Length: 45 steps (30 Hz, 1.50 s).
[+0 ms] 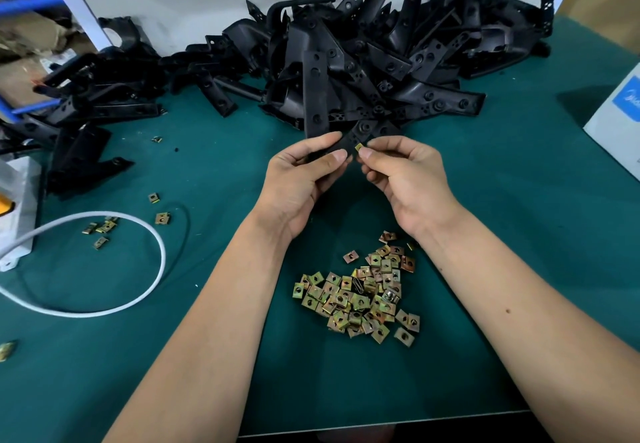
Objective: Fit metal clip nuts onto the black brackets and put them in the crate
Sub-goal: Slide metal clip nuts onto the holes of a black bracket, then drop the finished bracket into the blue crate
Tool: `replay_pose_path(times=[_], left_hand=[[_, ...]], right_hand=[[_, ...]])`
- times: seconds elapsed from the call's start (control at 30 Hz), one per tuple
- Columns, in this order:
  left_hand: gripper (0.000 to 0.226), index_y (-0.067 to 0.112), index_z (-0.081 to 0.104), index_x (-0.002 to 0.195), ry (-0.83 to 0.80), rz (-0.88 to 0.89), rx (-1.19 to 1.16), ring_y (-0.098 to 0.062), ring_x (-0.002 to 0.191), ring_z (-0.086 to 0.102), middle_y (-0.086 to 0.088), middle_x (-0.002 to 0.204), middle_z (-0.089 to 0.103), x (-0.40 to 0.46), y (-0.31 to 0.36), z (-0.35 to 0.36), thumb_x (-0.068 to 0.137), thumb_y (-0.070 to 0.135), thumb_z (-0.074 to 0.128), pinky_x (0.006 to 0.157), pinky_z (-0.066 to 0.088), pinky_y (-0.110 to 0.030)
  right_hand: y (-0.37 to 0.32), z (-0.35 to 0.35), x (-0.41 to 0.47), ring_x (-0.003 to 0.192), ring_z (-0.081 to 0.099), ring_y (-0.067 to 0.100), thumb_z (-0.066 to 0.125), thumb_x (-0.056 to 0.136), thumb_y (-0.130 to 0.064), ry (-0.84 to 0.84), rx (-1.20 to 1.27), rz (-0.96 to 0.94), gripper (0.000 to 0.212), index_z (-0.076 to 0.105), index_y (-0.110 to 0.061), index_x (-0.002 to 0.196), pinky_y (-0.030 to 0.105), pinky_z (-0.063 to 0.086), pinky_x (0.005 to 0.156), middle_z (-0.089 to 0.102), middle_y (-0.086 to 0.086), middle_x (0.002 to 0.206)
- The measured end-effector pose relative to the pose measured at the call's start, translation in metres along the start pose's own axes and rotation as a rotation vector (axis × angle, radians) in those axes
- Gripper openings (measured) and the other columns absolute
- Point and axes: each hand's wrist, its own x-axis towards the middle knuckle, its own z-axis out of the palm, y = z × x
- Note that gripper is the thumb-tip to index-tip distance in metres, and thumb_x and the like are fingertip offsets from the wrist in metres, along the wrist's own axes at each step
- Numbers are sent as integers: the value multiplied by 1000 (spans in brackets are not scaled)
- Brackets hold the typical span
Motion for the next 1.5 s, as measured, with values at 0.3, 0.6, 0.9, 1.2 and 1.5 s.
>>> replay_pose_path(times=[0.3,0.6,0.9,1.2,1.5], left_hand=[[29,6,75,106,-32,-34,101,-20,79,76,-10,92,78,-4,2,3,85,-14,70,72,59,-22],[27,11,77,102,-95,-43,196,-18,76,74,-7,89,76,-3,16,-10,85,-9,71,67,57,-18],[19,11,80,97,-153,-47,293,-11,71,66,-4,85,71,0,20,-26,96,2,63,65,52,-16],[75,8,77,84,-81,-61,190,-19,68,62,-10,85,72,-2,19,-17,106,62,29,67,54,-27],[55,15,73,71,-30,41,263,-15,62,62,-6,78,71,-9,17,18,109,40,43,62,54,-26]], right_hand=[[2,-1,-2,64,60,17,72,85,11,-3,59,-25,31,52,-11,96,23,49,58,66,13,81],[-2,-9,3,66,65,15,81,83,1,-121,-217,-196,32,53,-13,92,25,52,58,72,6,76],[-6,-16,4,97,64,8,91,76,-19,-288,-908,-723,35,79,-15,108,18,47,83,68,-3,106],[-7,-10,0,87,63,11,85,81,-10,-271,-937,-862,21,73,-7,99,28,53,76,64,-6,94],[-30,-25,-22,95,65,13,84,80,-7,-204,-936,-801,26,74,-11,104,36,53,83,70,-2,101]])
